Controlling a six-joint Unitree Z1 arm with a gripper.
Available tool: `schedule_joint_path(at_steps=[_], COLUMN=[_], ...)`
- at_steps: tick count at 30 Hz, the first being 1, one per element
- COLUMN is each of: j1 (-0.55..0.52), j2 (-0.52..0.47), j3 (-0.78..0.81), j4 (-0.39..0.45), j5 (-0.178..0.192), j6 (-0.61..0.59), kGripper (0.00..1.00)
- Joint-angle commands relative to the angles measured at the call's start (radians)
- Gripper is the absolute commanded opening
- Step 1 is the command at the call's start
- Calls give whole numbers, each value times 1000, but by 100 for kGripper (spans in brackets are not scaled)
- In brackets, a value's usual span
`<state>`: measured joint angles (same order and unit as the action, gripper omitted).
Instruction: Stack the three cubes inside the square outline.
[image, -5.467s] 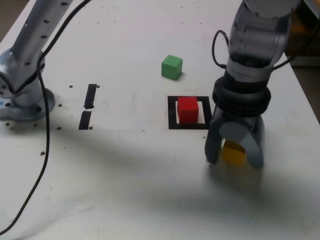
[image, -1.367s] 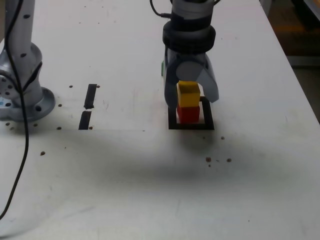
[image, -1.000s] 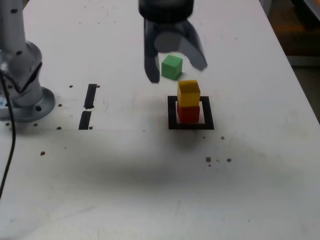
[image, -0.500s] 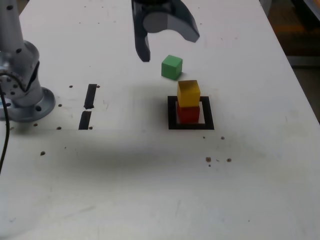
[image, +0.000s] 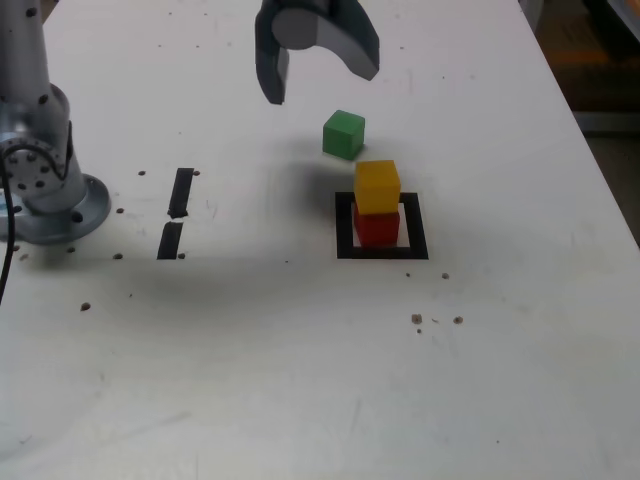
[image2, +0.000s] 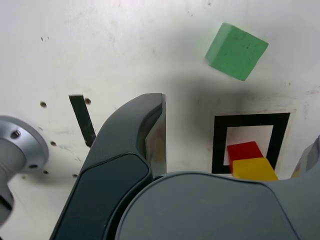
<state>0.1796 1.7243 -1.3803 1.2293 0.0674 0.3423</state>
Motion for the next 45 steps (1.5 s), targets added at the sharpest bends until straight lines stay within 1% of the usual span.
schedule_joint_path(at_steps=[1,6,9,21,24,34,36,42,45], j1=[8,23,33,74,79,81,85,102,102], j2=[13,46,75,165,177,211,216,236,246], j3=[-8,-23,-37,-53,-49,-16,-7,30,41], j4=[-4,-9,-14,-31,-42,-96,-111,-177,-196], j5=[5,16,28,88,96,92,86,53,50], j6=[52,161,211,301,313,325,330,358,363], kGripper=[100,100,100,100,99,99,99,99,98])
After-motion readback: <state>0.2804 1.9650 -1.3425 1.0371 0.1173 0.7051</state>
